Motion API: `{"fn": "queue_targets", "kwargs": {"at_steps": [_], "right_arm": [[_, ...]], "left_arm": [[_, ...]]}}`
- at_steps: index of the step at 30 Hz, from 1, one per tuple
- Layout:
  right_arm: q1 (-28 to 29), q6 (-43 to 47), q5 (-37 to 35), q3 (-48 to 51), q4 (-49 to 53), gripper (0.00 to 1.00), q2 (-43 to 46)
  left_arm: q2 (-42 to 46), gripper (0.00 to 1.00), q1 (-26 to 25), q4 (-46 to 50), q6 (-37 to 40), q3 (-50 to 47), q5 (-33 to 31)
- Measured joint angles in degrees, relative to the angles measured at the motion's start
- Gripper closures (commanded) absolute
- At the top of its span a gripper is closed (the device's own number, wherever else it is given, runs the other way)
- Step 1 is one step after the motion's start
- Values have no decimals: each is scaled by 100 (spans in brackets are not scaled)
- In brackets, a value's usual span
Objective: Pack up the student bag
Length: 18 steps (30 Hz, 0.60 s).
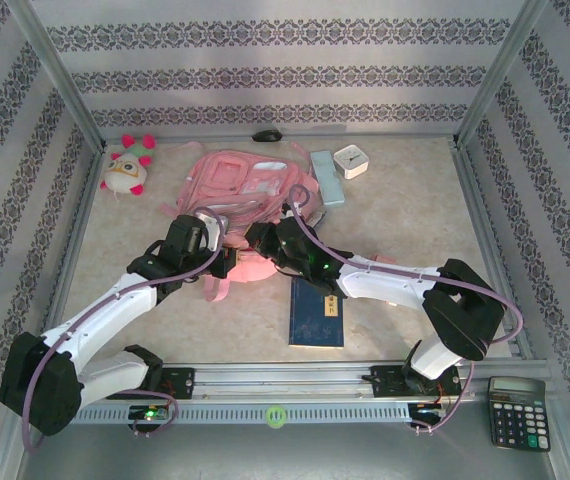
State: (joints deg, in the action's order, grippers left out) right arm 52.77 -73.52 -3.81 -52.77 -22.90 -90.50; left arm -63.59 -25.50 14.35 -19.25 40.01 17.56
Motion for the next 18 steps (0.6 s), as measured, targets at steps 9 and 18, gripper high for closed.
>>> {"fn": "queue_targets", "kwargs": {"at_steps": [9,18], "right_arm": [[0,214,-46,17,37,100,2],[-2,671,105,149,-20,100,11]], "left_arm": [[-48,100,11,199,-717,173,238],[101,100,321,634,-975,267,643]]}}
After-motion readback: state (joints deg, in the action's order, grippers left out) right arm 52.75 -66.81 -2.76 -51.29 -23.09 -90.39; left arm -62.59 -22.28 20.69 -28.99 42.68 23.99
